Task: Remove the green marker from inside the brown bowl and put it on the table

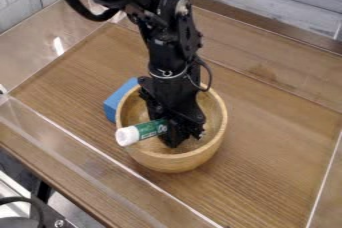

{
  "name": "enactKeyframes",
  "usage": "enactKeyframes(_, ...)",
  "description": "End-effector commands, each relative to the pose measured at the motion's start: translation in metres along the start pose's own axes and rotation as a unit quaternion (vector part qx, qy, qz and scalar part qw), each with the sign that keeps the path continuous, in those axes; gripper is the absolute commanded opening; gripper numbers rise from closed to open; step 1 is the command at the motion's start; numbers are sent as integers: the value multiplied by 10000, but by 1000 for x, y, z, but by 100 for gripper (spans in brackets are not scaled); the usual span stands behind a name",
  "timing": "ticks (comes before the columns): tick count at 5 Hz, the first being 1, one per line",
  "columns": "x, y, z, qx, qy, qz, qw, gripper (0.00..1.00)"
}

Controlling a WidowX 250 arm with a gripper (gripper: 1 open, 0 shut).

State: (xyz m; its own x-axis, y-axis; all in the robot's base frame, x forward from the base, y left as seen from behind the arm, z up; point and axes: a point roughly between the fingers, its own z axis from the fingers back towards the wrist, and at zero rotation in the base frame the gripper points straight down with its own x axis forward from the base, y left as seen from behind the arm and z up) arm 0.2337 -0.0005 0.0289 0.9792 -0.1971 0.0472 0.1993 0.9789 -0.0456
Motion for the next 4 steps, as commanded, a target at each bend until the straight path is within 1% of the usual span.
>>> enactKeyframes(1, 5, 1, 12, 30, -165, -17, 9999, 0)
enactKeyframes(2, 5, 0, 17, 17, -165, -2, 9999, 0)
enactKeyframes(4, 7, -2, 27, -58, -109, -9, 9999, 0)
